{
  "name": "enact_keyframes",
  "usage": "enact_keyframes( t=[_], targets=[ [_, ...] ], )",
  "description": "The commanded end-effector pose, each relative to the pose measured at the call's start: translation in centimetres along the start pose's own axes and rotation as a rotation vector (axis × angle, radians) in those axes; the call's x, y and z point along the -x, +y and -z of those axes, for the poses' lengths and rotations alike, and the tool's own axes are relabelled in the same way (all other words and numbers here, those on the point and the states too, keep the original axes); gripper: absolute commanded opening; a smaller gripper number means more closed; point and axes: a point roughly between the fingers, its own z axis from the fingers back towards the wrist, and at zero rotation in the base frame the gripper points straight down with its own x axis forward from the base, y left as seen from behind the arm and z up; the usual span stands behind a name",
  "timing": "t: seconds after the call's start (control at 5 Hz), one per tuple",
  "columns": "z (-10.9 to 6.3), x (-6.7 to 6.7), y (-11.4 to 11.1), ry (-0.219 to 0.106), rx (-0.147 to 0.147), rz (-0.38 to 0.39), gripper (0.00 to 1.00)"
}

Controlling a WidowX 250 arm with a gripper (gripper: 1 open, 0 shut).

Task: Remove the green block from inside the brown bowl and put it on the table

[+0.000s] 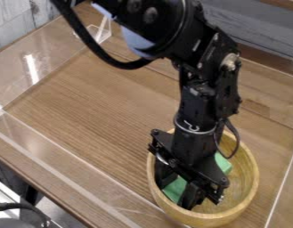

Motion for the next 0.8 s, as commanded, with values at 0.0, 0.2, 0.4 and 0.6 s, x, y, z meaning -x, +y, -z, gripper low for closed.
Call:
enact_keyframes(
  t=[0.0,0.2,0.4,0.6],
  targets=[
    [-1.38,-0.33,-0.09,-0.038,0.018,-0.003,0.0],
    [-1.62,-0.1,-0.06,-0.024,0.032,-0.015,0.0],
    [-1.93,0.12,-0.01,-0.011,0.046,-0.028,0.0],
    [-2.26,0.25,0.06,-0.002,0.06,-0.039,0.0]
  ],
)
